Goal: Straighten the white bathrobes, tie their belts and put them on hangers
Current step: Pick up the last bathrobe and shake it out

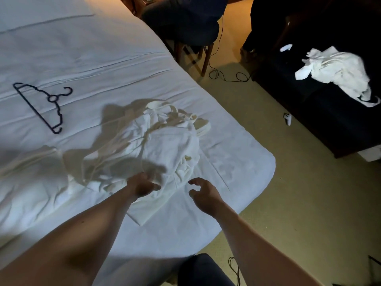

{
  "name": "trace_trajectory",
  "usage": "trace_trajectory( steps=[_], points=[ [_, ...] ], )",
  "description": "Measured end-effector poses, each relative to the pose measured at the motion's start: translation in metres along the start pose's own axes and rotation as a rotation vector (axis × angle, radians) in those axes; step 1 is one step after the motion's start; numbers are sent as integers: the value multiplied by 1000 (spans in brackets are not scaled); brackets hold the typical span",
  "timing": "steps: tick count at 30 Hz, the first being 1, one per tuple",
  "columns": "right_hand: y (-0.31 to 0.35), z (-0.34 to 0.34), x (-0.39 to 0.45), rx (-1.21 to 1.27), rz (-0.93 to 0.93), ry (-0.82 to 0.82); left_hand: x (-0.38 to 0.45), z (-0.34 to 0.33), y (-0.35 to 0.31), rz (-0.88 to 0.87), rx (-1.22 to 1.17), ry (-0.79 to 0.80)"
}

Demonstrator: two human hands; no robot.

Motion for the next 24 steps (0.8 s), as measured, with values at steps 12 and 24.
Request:
trace_trajectory(
  steps=[12,24],
  points=[
    [29,-13,-6,714,-213,-37,-114,35,-44,-250,-396,105],
    [52,-71,-98,1111,-275,-140,-237,36,23,-455,100,486]
  ],
)
Point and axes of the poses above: each hand's wrist, its own x-axis towards the middle knuckle, its own z-axis out of the back of the hand, y = z × x, the point moved 2 cm from there along x, towards the middle knuckle, and after that the axes turned 2 degrees about z, right-handed, at the moved point
